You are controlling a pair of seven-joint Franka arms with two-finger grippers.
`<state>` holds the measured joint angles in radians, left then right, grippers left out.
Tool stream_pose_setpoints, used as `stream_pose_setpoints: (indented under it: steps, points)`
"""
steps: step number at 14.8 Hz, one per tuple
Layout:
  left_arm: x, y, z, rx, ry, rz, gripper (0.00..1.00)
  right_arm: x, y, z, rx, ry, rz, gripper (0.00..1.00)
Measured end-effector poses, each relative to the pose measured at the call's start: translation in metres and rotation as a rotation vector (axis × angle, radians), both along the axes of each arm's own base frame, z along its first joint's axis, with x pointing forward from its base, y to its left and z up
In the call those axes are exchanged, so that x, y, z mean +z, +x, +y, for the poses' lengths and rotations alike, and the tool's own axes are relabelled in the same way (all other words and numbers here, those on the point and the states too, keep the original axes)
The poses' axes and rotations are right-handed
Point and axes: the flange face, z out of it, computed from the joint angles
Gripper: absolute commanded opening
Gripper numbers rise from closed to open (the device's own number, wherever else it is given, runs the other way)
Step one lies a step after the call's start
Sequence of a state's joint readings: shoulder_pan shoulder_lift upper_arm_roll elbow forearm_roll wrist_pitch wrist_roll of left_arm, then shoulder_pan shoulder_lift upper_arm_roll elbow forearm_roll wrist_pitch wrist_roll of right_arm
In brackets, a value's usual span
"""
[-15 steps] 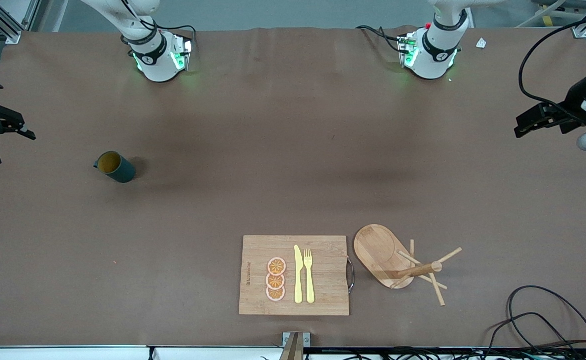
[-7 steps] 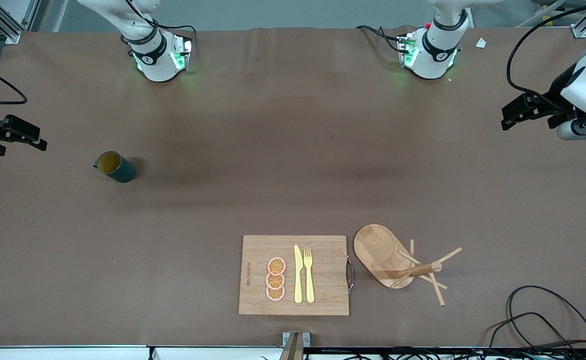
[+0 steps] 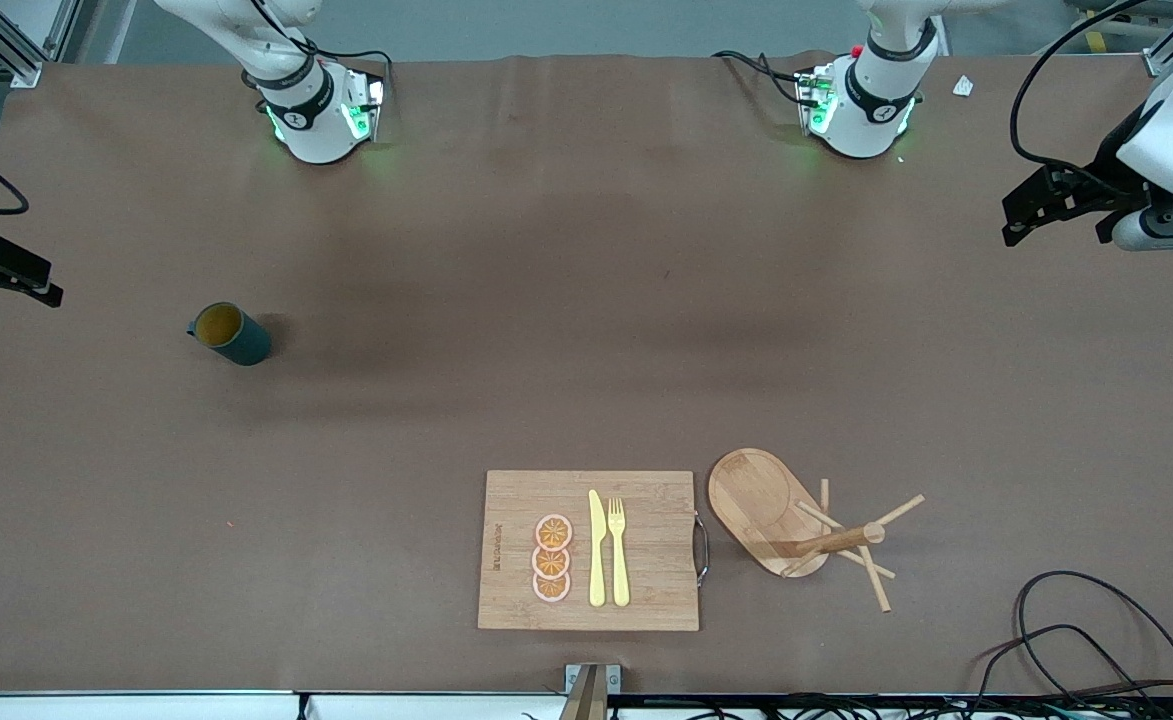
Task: Transfer cup from left to right arm and place
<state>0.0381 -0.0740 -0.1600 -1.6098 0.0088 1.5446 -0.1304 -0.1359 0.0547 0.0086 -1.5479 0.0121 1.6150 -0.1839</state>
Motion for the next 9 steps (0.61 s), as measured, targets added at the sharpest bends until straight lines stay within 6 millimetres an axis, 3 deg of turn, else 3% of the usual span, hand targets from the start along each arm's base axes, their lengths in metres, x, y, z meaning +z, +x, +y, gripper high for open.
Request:
stream_pose_setpoints:
  steps: [9]
  points:
    - [0.0008,-0.0008,0.0031,0.006,0.001,0.009,1.0,0.0006,0.002,0.0044,0.008,0.0,-0.001,1.0]
